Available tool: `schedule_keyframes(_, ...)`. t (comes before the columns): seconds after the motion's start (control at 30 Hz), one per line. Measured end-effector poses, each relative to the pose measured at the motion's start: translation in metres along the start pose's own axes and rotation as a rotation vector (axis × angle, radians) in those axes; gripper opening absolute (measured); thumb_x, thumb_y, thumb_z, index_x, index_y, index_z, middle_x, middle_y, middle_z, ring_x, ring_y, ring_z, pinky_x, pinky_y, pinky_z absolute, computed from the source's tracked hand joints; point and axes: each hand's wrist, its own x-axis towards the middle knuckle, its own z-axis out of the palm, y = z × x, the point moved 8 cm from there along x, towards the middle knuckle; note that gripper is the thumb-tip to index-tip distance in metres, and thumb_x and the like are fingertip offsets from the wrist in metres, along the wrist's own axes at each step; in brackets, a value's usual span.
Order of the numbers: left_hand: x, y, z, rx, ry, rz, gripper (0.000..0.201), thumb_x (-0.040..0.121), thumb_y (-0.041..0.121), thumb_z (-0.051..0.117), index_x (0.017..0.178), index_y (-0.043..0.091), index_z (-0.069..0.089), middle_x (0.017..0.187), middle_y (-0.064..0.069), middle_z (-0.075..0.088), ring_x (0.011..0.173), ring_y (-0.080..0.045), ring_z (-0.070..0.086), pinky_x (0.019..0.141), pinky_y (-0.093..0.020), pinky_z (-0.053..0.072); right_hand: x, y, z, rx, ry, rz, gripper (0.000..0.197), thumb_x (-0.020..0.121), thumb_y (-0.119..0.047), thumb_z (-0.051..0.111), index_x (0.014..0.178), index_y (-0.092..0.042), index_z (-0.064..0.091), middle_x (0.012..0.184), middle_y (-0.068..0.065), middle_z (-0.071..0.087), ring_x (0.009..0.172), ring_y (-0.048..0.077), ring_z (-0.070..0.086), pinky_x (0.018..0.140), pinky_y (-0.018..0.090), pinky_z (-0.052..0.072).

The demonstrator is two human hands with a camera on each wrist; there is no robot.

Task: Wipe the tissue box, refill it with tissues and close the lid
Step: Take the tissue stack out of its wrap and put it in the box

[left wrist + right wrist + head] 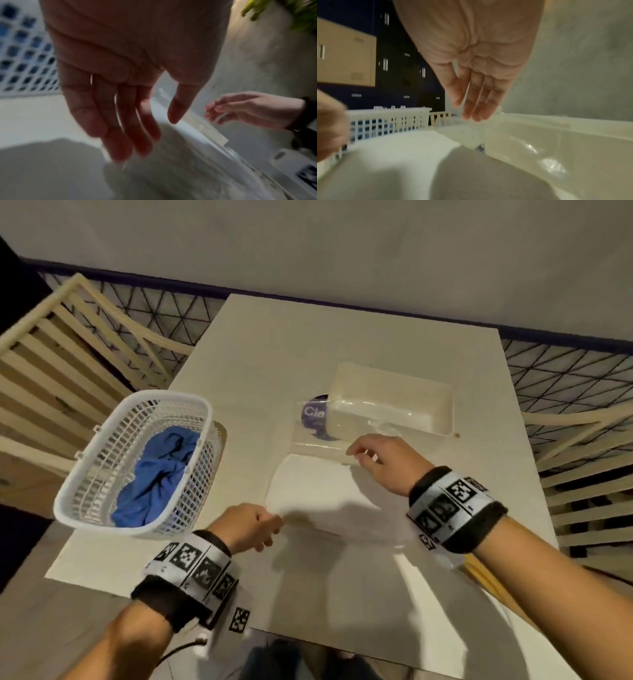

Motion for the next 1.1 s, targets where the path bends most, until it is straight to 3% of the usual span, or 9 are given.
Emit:
schedule_keyframes(0.1, 0.002, -0.016, 0.049, -0.244, -0.217, -0.104, 0.021, 0.094, 0.031, 0.046, 0.101, 0.013, 0.054, 0.074, 0.005, 0.061, 0.045, -0.002, 0.058, 0.048, -0.013, 0.043, 0.026, 0.012, 0.016, -0.089, -0.098, 0.054, 0.028, 0.096, -0.012, 0.04, 0.115, -0.005, 0.059, 0.123, 0.012, 0.059, 0.111, 0.027, 0.053, 0.092, 0.028, 0.037)
schedule_keyframes(0.2, -0.001, -0.006, 0.06, -0.644, -0.256, -0.158, 0.014, 0.095, 0.027, 0.045, 0.098, 0.015, 0.051, 0.082, 0.001, 0.057, 0.04, 0.0, 0.061, 0.05, -0.013, 0.046, 0.033, 0.02, 0.025, -0.059, -0.137, 0.137, 0.03, 0.096, -0.015, 0.039, 0.109, 0.002, 0.059, 0.119, 0.019, 0.06, 0.107, 0.032, 0.054, 0.091, 0.034, 0.04)
schedule_keyframes(0.37, -0.004, -0.003, 0.052, -0.915, -0.31, -0.195, 0.02, 0.096, 0.028, 0.043, 0.103, 0.013, 0.052, 0.093, -0.006, 0.056, 0.076, -0.022, 0.061, 0.074, -0.029, 0.05, 0.027, 0.023, 0.032, 0.017, -0.18, 0.24, 0.038, 0.099, -0.027, 0.037, 0.112, -0.001, 0.061, 0.119, 0.017, 0.061, 0.111, 0.03, 0.052, 0.089, 0.03, 0.037)
schedule_keyframes(0.47, 0.005, -0.011, 0.031, -0.886, -0.237, -0.192, 0.018, 0.091, 0.027, 0.051, 0.095, 0.009, 0.052, 0.091, -0.006, 0.06, 0.078, -0.023, 0.063, 0.076, -0.033, 0.05, 0.019, 0.03, 0.035, 0.152, -0.163, 0.319, 0.032, 0.096, -0.026, 0.043, 0.102, -0.004, 0.064, 0.097, 0.01, 0.061, 0.09, 0.025, 0.054, 0.077, 0.025, 0.036)
schedule_keyframes(0.57, 0.017, -0.012, 0.006, -0.82, -0.133, -0.182, 0.018, 0.087, 0.027, 0.055, 0.08, 0.01, 0.056, 0.072, -0.005, 0.067, 0.058, -0.016, 0.068, 0.062, -0.026, 0.055, 0.005, 0.036, 0.044, 0.332, -0.159, 0.409, 0.026, 0.093, -0.021, 0.046, 0.093, -0.002, 0.064, 0.071, 0.003, 0.054, 0.064, 0.017, 0.05, 0.06, 0.027, 0.042)
schedule_keyframes(0.7, 0.028, 0.004, -0.019, -0.763, 0.015, -0.136, 0.011, 0.085, 0.02, 0.058, 0.08, 0.01, 0.059, 0.076, -0.007, 0.062, 0.053, -0.014, 0.058, 0.044, -0.02, 0.049, -0.017, 0.043, 0.06, 0.507, -0.2, 0.502, 0.014, 0.091, -0.015, 0.047, 0.082, -0.009, 0.056, 0.07, 0.006, 0.053, 0.061, 0.02, 0.054, 0.055, 0.028, 0.051)
schedule_keyframes(0.83, 0.033, 0.024, -0.025, -0.662, 0.105, -0.014, 0.022, 0.082, 0.012, 0.061, 0.104, 0.012, 0.06, 0.082, -0.005, 0.06, 0.065, -0.016, 0.053, 0.064, -0.024, 0.045, -0.03, 0.05, 0.058, 0.481, -0.166, 0.504, 0.008, 0.092, -0.012, 0.046, 0.087, -0.012, 0.052, 0.07, 0.006, 0.052, 0.054, 0.019, 0.054, 0.046, 0.027, 0.049)
schedule_keyframes(0.93, 0.02, 0.034, -0.032, -0.325, 0.278, 0.025, 0.032, 0.082, 0.019, 0.06, 0.113, 0.011, 0.061, 0.11, -0.008, 0.065, 0.1, -0.023, 0.06, 0.09, -0.027, 0.044, -0.03, 0.05, 0.04, 0.369, -0.026, 0.437, 0.01, 0.093, -0.009, 0.045, 0.092, -0.015, 0.053, 0.067, 0.001, 0.053, 0.05, 0.013, 0.052, 0.041, 0.017, 0.044)
schedule_keyframes(1.1, 0.009, 0.043, -0.005, -0.086, 0.11, 0.001, 0.058, 0.082, 0.035, 0.055, 0.131, 0.005, 0.046, 0.134, -0.012, 0.053, 0.126, -0.026, 0.047, 0.103, -0.029, 0.037, -0.035, 0.045, 0.05, 0.49, -0.1, 0.504, 0.022, 0.092, -0.001, 0.038, 0.081, -0.01, 0.054, 0.078, 0.007, 0.057, 0.052, 0.018, 0.058, 0.027, 0.017, 0.039)
